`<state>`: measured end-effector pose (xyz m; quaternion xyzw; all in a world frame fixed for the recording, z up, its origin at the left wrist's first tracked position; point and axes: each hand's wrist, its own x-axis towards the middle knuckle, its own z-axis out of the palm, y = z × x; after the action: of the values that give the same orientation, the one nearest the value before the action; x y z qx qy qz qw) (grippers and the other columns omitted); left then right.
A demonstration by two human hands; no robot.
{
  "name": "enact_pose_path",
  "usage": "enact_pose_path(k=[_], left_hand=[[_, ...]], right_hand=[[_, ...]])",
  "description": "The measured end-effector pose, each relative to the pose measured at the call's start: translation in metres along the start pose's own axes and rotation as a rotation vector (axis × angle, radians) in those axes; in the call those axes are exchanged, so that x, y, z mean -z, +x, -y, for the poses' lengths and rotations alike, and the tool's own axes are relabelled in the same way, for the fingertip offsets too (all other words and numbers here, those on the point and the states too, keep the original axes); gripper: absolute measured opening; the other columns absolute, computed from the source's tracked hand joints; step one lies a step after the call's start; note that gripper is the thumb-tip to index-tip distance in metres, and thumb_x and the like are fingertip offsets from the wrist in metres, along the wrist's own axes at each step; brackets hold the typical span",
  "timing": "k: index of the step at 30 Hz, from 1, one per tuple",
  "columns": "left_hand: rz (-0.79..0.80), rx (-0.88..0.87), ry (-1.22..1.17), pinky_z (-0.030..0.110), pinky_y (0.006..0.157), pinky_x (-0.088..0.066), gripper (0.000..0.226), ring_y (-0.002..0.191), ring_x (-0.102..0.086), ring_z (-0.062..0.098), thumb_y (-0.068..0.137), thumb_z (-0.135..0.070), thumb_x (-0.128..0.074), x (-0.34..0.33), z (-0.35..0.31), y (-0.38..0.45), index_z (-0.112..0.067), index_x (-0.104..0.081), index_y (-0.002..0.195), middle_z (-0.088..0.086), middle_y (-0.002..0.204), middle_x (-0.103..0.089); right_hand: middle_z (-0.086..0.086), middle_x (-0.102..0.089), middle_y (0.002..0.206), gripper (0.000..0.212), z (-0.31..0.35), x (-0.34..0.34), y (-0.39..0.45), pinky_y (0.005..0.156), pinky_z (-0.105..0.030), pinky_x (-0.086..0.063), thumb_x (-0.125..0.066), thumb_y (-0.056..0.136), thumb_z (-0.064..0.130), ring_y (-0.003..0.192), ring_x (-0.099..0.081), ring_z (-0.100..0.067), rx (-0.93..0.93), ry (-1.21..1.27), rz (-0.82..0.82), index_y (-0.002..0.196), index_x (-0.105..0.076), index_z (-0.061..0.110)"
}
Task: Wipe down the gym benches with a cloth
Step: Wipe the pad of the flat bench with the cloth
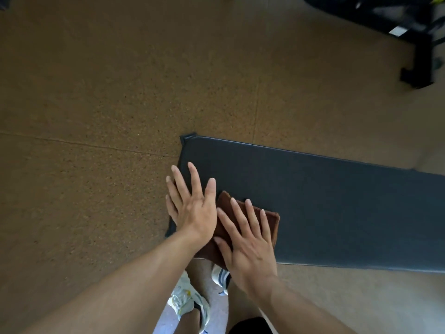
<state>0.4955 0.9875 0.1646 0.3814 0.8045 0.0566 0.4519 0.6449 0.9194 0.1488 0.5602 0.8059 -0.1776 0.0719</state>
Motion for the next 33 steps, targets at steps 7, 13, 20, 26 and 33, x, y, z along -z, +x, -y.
enact_pose_path(k=[7, 13, 20, 26, 33], left_hand=[[-0.028, 0.029, 0.057, 0.044, 0.126, 0.012, 0.067, 0.154, 0.030, 0.018, 0.102, -0.059, -0.012, -0.010, 0.002, 0.008, -0.041, 0.029, 0.152, -0.004, 0.164, 0.038], [-0.023, 0.038, 0.188, 0.045, 0.124, 0.012, 0.083, 0.153, 0.030, 0.023, 0.102, -0.062, -0.026, -0.013, -0.001, 0.008, -0.035, 0.035, 0.152, 0.000, 0.160, 0.044], [-0.011, 0.056, 0.194, 0.046, 0.124, 0.013, 0.110, 0.151, 0.035, 0.022, 0.080, -0.088, -0.030, -0.013, -0.004, 0.003, -0.039, 0.040, 0.148, -0.002, 0.157, 0.049], [-0.059, 0.057, 0.250, 0.048, 0.125, 0.011, 0.123, 0.151, 0.036, 0.024, 0.077, -0.087, -0.046, -0.017, -0.006, 0.003, -0.037, 0.043, 0.147, 0.000, 0.157, 0.049], [-0.092, 0.064, 0.260, 0.051, 0.124, 0.010, 0.123, 0.152, 0.035, 0.023, 0.078, -0.086, -0.049, -0.020, -0.006, 0.003, -0.039, 0.041, 0.148, -0.002, 0.158, 0.048]], right_hand=[[0.010, -0.004, 0.176, 0.057, -0.042, 0.036, 0.098, 0.131, -0.047, 0.006, -0.019, 0.110, 0.056, 0.163, 0.007, -0.021, -0.197, 0.090, -0.060, 0.164, -0.008, 0.045], [0.006, -0.012, 0.176, 0.060, -0.063, 0.056, 0.138, 0.131, -0.051, 0.003, -0.023, 0.109, 0.059, 0.163, 0.001, -0.024, -0.204, 0.104, -0.074, 0.165, -0.015, 0.040], [0.006, -0.020, 0.174, 0.064, -0.057, -0.002, -0.055, 0.130, -0.054, -0.010, -0.048, 0.104, 0.056, 0.162, -0.017, -0.029, 0.001, 0.060, -0.039, 0.163, -0.030, 0.039], [0.006, -0.032, 0.170, 0.049, -0.093, 0.021, 0.011, 0.130, -0.055, -0.016, -0.039, 0.111, 0.050, 0.161, -0.019, -0.030, 0.172, 0.060, -0.030, 0.159, -0.038, 0.040], [0.006, -0.016, 0.175, 0.060, -0.130, 0.067, 0.149, 0.132, -0.050, 0.001, -0.019, 0.110, 0.058, 0.163, -0.002, -0.026, -0.006, 0.051, -0.029, 0.165, -0.021, 0.036]])
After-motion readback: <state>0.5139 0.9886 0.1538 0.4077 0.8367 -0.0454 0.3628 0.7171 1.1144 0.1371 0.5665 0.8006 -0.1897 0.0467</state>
